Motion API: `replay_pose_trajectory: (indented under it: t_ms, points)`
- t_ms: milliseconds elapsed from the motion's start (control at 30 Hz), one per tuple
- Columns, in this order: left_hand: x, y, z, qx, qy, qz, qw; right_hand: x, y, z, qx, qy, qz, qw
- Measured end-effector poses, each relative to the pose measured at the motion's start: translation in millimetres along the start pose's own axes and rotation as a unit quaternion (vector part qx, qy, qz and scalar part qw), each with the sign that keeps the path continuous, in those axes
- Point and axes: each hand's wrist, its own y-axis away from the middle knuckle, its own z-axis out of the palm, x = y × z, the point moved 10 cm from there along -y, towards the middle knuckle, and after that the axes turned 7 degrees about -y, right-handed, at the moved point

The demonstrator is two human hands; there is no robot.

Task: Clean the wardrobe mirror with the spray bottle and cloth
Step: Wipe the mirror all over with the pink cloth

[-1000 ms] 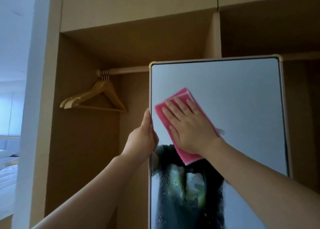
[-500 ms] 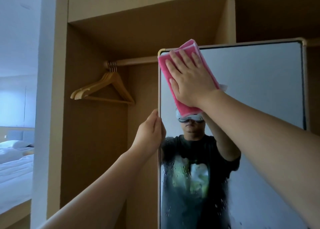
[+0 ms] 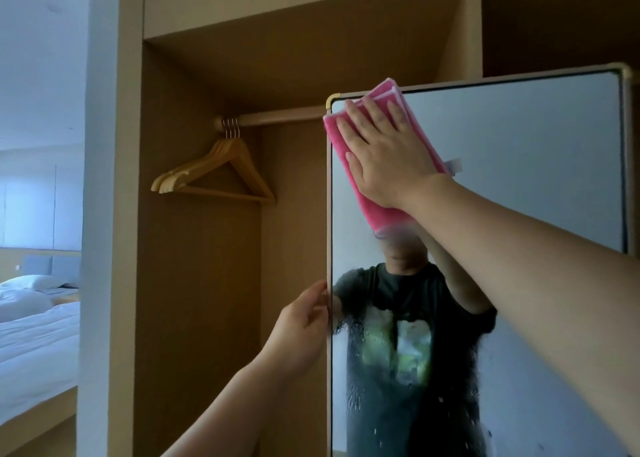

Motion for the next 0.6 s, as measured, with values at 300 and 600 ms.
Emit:
replay_pose_trajectory:
  t_ms: [300, 600]
  points:
    - [0.9, 14.4, 9.5, -0.043, 0.037, 0.020, 0.998, -8.4, 7.3, 1.8, 0.015, -0.033, 0.055, 0.998]
    - [8.0, 22.3, 15.0, -0.078, 0.055, 0.041, 0.995, -59.9, 71.4, 26.8, 0.011, -0.076, 0.051, 0.996]
